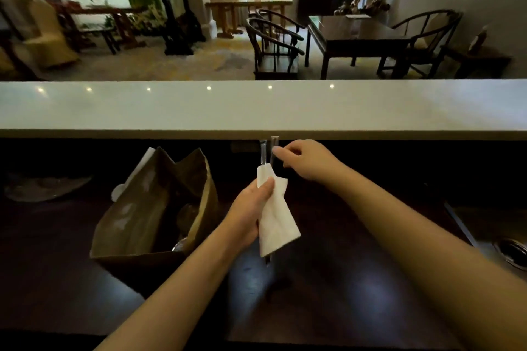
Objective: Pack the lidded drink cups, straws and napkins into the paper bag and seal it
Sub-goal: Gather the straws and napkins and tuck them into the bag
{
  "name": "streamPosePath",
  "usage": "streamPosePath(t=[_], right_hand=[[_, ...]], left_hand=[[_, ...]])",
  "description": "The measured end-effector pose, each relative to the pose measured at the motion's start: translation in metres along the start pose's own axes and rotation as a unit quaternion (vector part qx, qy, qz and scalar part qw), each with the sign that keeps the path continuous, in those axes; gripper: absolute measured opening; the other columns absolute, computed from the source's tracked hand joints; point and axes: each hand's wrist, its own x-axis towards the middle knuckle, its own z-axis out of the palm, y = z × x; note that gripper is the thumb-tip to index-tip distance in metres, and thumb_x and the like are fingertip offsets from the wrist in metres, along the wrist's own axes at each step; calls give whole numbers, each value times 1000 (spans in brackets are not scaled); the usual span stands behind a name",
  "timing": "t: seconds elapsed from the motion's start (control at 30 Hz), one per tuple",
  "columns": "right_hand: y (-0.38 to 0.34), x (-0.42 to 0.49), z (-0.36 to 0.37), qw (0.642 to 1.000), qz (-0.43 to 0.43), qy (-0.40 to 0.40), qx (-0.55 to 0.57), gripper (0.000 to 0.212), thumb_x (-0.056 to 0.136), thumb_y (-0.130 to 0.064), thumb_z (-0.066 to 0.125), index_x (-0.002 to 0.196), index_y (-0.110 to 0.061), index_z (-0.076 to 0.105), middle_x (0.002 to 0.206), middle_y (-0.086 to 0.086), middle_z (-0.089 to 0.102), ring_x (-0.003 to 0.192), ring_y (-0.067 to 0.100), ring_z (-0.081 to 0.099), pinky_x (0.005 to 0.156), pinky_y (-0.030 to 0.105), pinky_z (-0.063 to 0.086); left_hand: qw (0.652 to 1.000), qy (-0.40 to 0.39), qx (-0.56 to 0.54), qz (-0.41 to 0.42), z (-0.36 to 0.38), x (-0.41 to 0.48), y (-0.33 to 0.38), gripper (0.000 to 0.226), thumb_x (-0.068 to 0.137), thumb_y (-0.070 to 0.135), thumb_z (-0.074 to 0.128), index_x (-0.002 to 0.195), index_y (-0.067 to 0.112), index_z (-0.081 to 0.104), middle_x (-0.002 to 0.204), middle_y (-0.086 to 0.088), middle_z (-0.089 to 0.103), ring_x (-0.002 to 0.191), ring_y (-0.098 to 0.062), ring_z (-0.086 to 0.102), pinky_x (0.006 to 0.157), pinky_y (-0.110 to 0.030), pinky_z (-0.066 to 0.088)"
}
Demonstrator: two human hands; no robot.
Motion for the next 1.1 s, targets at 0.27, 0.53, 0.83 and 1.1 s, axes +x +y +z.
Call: streamPosePath(t=[0.27, 0.53, 0.83, 1.1], right_hand=[[-96, 28, 8, 940, -63, -192, 274, 30, 96, -28, 48, 91, -7, 69, 45, -5, 45, 45, 8, 37, 45, 16, 36], [-146, 58, 5, 930, -116, -84, 338, 24, 94, -24, 52, 87, -6, 65, 71, 3, 58, 55, 6, 54, 50, 14, 50], [-121, 28, 83, 924, -360, -102, -85, 19, 87, -22, 63, 103, -16, 70, 94, -3, 69, 82, 3, 64, 78, 17, 52], [-114, 23, 134, 792, -453, -219, -345, 31, 94, -19, 47, 123, -12, 58, 122, 9, 53, 100, 28, 59, 77, 30, 42]], left_hand=[[999, -10, 7, 50, -47, -46, 87, 29, 98, 34, 36, 104, 13, 56, 64, -4, 63, 47, -11, 53, 45, -22, 44], [978, 164, 11, 129, -136, -66, 155, 36, 98, 33, 36, 116, 10, 58, 107, -15, 68, 94, -25, 69, 78, -39, 59], [862, 208, 456, 70, -197, -64, 136, 49, 85, 44, 57, 127, 19, 50, 106, 1, 59, 87, -13, 55, 67, -26, 44], [798, 133, 584, 61, -204, -57, 94, 45, 79, 21, 62, 122, 25, 50, 106, -5, 66, 96, -24, 63, 82, -41, 53]])
